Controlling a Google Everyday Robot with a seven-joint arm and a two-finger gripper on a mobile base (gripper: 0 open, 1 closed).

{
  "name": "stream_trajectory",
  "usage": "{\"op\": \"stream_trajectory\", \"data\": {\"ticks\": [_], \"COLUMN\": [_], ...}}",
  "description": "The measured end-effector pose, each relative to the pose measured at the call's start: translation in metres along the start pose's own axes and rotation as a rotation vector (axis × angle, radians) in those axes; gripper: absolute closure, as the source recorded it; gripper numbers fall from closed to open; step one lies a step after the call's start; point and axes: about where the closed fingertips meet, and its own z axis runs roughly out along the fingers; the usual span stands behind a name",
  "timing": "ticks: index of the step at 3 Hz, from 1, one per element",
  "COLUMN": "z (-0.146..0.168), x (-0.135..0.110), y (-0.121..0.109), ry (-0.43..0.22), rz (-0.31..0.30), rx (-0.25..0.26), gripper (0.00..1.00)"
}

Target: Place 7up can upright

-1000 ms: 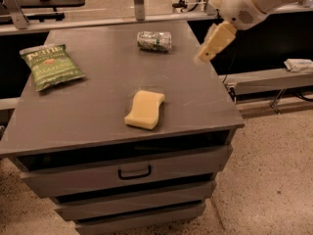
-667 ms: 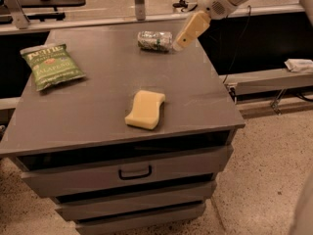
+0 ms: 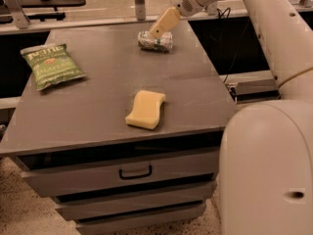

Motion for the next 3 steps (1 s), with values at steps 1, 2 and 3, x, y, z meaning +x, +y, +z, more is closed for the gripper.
{"op": "stream_trajectory", "data": {"ticks": [1, 2, 3], "z": [0.034, 0.06, 0.082], "x": [0.005, 0.013, 0.025], "y": [-0.005, -0.01, -0.013], "ry": [0.043, 0.132, 0.22], "rz": [0.033, 0.064, 0.074], "rx": [-0.009, 0.019, 0.042], "gripper": [0.0, 0.0, 0.0]}}
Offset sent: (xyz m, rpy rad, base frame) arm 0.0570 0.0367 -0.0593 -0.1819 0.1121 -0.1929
